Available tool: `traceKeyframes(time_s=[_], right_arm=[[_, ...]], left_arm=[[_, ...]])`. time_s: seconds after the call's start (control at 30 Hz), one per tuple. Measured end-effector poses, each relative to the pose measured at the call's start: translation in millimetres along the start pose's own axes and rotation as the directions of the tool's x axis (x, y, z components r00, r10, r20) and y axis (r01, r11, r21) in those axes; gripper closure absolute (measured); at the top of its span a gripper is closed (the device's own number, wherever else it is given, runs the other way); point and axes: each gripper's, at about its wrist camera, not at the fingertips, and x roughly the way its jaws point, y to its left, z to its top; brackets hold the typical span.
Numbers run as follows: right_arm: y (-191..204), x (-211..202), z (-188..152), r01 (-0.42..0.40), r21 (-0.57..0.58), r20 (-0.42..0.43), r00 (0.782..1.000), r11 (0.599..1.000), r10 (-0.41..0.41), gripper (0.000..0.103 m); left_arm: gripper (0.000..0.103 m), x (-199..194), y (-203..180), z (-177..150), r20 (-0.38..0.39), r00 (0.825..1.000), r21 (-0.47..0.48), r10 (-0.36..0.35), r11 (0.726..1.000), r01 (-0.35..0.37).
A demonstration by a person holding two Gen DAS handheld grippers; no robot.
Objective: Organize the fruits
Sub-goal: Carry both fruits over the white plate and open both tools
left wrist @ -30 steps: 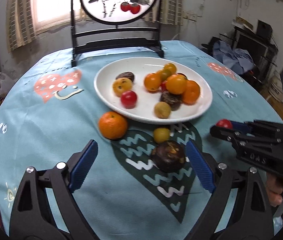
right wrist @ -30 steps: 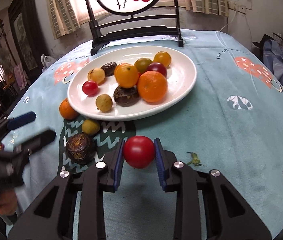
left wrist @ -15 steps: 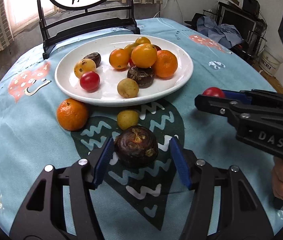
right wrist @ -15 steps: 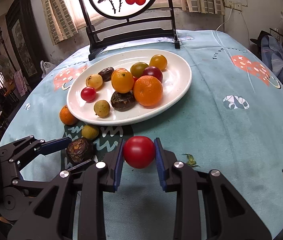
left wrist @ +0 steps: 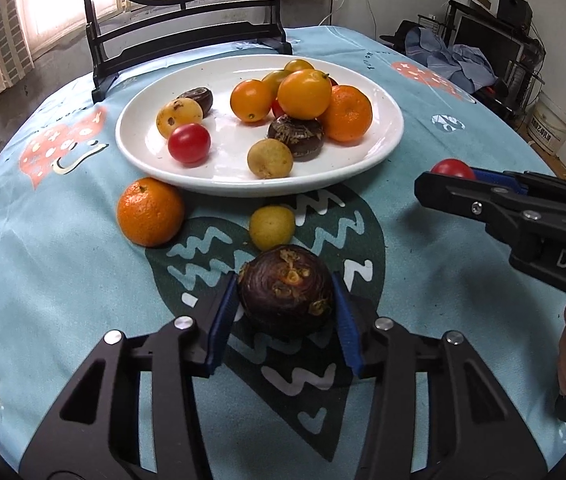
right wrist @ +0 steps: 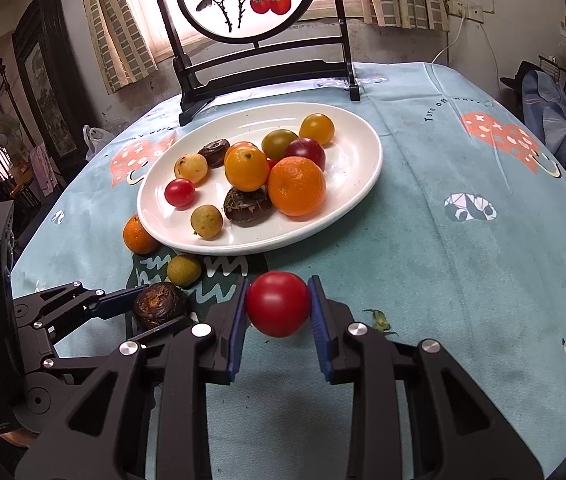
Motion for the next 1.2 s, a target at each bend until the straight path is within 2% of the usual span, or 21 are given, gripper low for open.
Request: traceKeyframes(time_s=[0.17, 0.3, 0.47, 0.57, 0.73, 0.8, 0.9, 1.03, 1.2], right_arm=[[5.7, 0.2, -2.4, -0.007, -0.032, -0.004, 1.0, 0.999, 0.007, 0.073], [12.2, -3.8, -1.1, -0.025, -0.065, 0.028, 0.999, 0.998, 0.027, 0.073], [17.3, -15.8, 21.2, -0.071, -0.062, 0.088, 0.993, 0.996, 0.076, 0.072], [21.9, -20.6, 46.4, -0.058, -0.075, 0.14, 0.988, 0.995, 0.068, 0.072], [21.3, -7.5, 87.4, -0.056, -0.072, 0.183, 0.981, 0.996, 0.069, 0.072], [17.5, 8.5, 101.6, -0.07, -0.06, 0.174, 0.982, 0.996, 0.079, 0.072], [9.0, 36.4, 115.5, -0.047, -0.036, 0.147, 0.988, 0.998, 0.052, 0.072], [2.5, 62.3, 122.6, -0.037, -0.025, 0.115, 0.993, 0.999, 0.04, 0.072], [-1.4, 78.5, 124.8, -0.032, -0.018, 0.099, 0.995, 0.999, 0.033, 0.072]], left_arm=[[0.056, -20.3, -3.2, -5.1, 0.045, 0.999, -0.017, -0.019, 1.0, 0.019], [0.056, -42.6, -2.7, -3.7, 0.105, 0.994, -0.026, -0.041, 0.999, 0.044], [0.056, -57.8, 9.7, 28.2, 0.15, 0.988, -0.04, -0.041, 0.998, 0.047], [0.056, -60.3, 17.0, 55.0, 0.185, 0.983, -0.049, -0.017, 0.998, 0.027], [0.056, -43.0, 32.9, 98.2, 0.198, 0.98, -0.09, 0.008, 0.996, 0.01], [0.056, -28.3, 39.6, 111.9, 0.191, 0.981, -0.096, 0.021, 0.995, -0.003], [0.056, -3.8, 49.4, 127.3, 0.17, 0.984, -0.11, 0.042, 0.994, -0.023], [0.056, 26.2, 62.2, 135.5, 0.12, 0.991, -0.131, 0.055, 0.991, -0.039], [0.056, 42.8, 66.3, 137.4, 0.097, 0.993, -0.127, 0.062, 0.991, -0.05]])
